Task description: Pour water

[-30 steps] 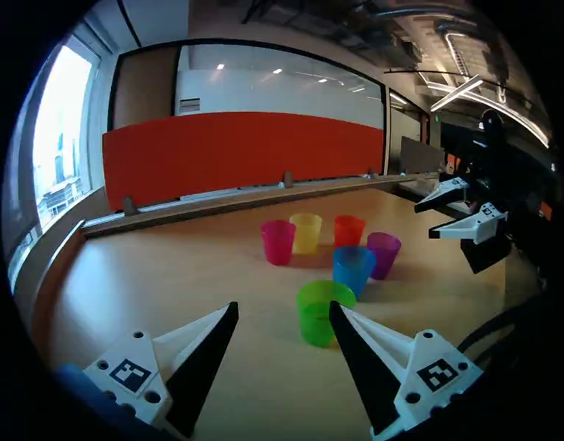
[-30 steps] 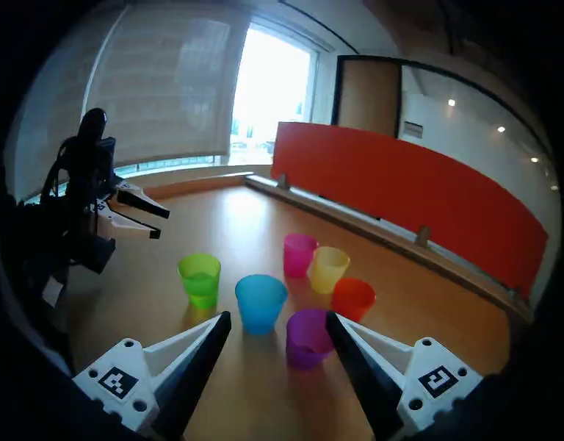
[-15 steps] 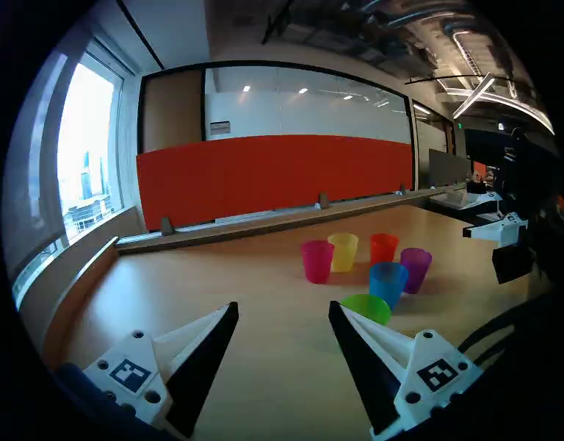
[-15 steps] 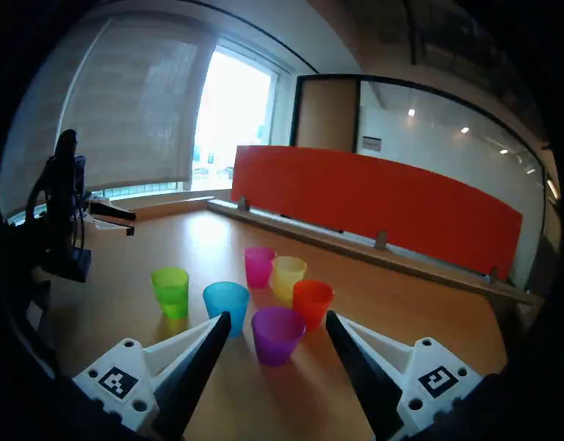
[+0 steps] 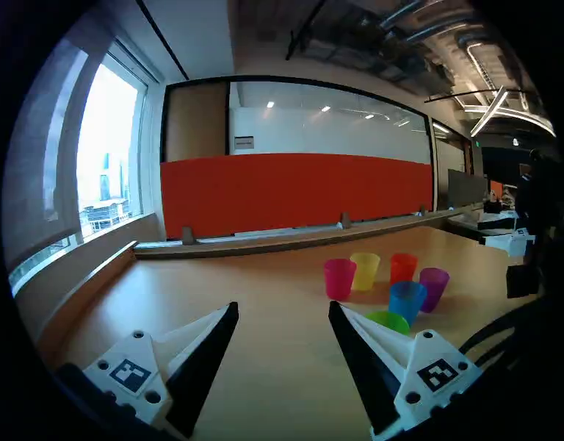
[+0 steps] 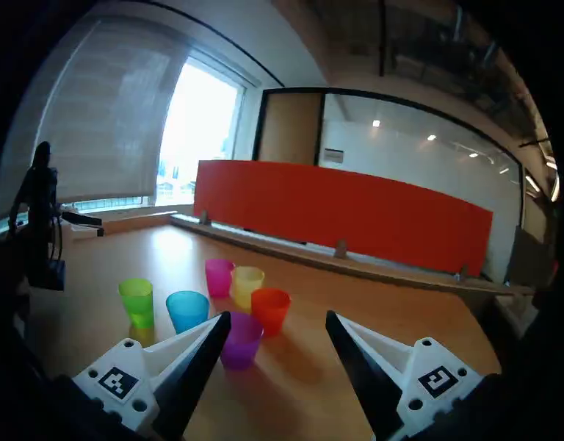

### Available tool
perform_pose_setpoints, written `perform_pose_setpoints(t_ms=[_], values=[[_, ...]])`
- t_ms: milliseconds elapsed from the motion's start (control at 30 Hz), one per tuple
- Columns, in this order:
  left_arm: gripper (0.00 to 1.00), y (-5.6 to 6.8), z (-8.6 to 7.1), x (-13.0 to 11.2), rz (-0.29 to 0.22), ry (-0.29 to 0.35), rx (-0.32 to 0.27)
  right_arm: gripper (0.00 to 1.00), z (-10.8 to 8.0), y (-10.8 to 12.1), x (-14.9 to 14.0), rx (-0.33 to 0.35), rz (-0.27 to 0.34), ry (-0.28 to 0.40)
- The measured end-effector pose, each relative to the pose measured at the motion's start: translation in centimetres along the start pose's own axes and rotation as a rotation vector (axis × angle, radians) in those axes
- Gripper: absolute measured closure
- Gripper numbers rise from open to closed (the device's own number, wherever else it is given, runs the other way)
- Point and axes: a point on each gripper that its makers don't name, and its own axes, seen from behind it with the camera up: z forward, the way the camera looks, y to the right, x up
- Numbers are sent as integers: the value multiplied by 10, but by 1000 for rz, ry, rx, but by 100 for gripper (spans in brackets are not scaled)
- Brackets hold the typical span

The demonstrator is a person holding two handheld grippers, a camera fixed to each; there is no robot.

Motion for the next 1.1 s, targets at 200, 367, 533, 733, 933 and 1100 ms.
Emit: perform_pose_setpoints(t_ms=[200, 367, 533, 733, 933, 1100], values=[[9, -8, -3, 4, -26, 31, 35, 0, 0, 23, 6, -78, 58, 35], [9, -14, -6, 11, -29, 58, 65, 0, -1, 41, 11, -146, 74, 64], [9, -12, -9, 21, -35, 92, 72, 0, -4, 66, 15, -255, 70, 94], [9, -12, -10, 25, -41, 111, 82, 0, -10, 80, 24, -338, 46, 149], [9, -13, -13, 34, -45, 143, 97, 0, -14, 88, 25, -390, 54, 171], [9, -13, -15, 39, -56, 164, 102, 0, -18, 95, 21, -410, 95, 181]])
